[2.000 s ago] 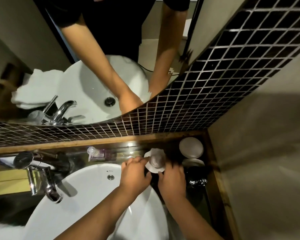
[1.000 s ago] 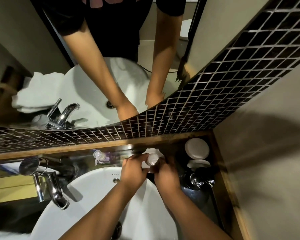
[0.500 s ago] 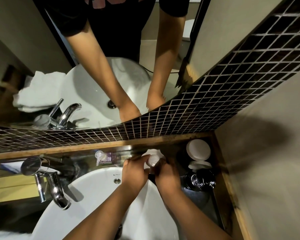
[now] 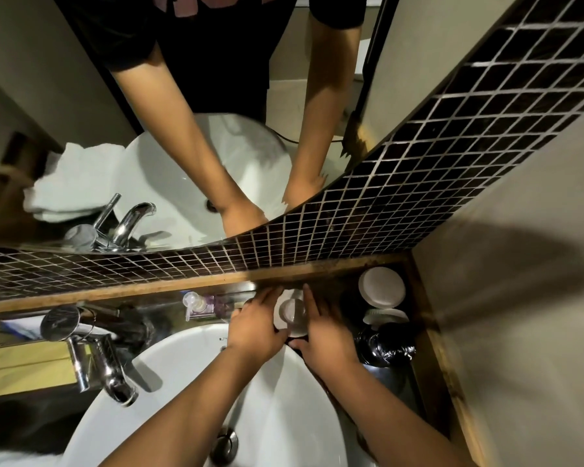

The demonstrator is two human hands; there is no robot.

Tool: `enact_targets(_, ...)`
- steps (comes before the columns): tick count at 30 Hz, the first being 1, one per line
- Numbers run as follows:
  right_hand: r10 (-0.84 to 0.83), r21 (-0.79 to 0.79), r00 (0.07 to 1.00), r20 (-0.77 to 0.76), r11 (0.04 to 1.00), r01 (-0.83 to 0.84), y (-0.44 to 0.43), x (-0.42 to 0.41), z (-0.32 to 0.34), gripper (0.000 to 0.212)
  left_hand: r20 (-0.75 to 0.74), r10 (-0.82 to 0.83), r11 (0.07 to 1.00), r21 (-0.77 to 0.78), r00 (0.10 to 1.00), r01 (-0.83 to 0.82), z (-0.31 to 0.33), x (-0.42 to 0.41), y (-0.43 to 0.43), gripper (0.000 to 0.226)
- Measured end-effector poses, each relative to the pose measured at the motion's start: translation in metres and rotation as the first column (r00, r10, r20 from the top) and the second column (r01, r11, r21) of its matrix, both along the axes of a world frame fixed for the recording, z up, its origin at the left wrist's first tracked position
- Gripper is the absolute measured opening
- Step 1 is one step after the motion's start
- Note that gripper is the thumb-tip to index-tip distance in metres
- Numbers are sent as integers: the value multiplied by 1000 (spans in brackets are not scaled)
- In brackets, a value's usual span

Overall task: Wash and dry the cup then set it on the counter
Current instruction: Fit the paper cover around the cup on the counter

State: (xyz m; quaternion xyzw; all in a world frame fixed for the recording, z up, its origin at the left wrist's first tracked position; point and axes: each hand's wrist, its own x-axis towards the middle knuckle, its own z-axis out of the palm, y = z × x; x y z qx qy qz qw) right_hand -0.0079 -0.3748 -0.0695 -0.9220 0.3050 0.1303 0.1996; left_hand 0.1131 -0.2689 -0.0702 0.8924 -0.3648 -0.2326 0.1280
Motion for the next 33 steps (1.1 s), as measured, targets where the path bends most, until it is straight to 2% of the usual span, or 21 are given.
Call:
enact_targets(4,54,-69,996,-74,996,-59,2,4,-1,108,-29,-11,995,97,1000,13,7,-2,-5,90)
enact_targets(6,29,-141,999,-28,989,-32,3,5,-6,115,-23,-4,993,117,1000,6,8,-5,-6,88)
enact_targets(10,60,-188,998,14,981,-57,6,4,-25,128,1,4,988,152,1000,-4,6,-10,-8,75)
enact_targets(13,68,-177,998,14,982,-65,8,2,-29,124,1,1,989,147,1000,-1,7,-13,-8,76)
enact_targets(20,67,-109,997,-28,992,-70,1,0,-28,93,-45,34,991,134,998,-28,8,-12,-5,80)
enact_targets(25,94,-108,994,-58,989,-100,2,0,-29,99,-67,39,992,125,997,-30,7,-14,-4,85)
enact_targets(29,67,-121,996,-62,990,-74,1,-3,-32,114,-58,21,991,137,998,-13,5,-16,-3,89)
enact_targets(33,122,-156,991,-59,979,-130,-5,-7,-36,105,-50,29,991,128,998,-23,4,-19,-4,90)
